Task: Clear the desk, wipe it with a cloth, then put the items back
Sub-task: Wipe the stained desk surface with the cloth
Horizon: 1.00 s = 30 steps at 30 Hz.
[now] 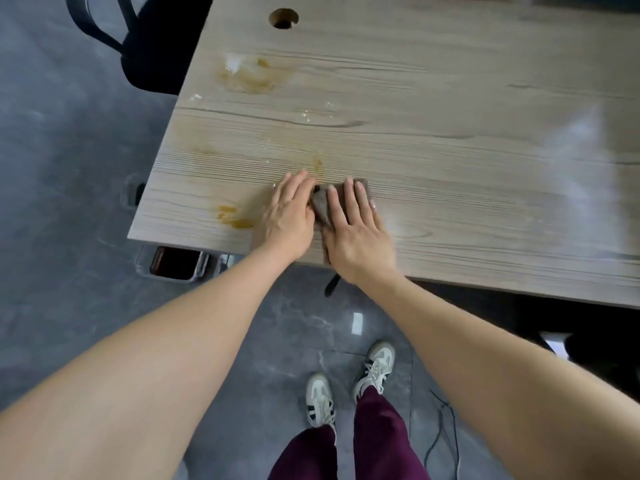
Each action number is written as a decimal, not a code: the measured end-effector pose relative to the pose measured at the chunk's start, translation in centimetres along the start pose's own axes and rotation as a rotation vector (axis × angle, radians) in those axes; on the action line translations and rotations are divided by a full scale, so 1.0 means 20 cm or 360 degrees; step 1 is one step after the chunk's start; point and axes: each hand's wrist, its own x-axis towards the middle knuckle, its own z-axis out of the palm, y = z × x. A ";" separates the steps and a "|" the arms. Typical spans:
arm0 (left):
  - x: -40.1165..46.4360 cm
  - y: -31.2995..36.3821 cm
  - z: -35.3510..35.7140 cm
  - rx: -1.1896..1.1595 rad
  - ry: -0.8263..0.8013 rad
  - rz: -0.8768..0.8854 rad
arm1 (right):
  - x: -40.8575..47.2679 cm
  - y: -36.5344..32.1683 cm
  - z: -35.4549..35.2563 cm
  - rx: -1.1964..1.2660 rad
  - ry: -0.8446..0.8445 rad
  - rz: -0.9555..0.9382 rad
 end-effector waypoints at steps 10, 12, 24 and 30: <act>0.22 -0.17 -0.01 0.0258 -0.0194 -0.0096 | 0.53 0.28 -0.12 -0.0113 0.0035 0.0228; 0.21 -0.15 -0.02 0.0286 -0.0229 -0.0106 | 0.47 0.23 -0.12 -0.0097 0.0038 0.0232; 0.23 -0.15 -0.03 0.0288 -0.0300 -0.0138 | 0.69 0.29 -0.15 -0.0111 -0.0014 0.0167; 0.24 -0.15 -0.03 0.0242 -0.0310 -0.0141 | 0.40 0.04 -0.07 -0.0110 -0.0018 -0.0015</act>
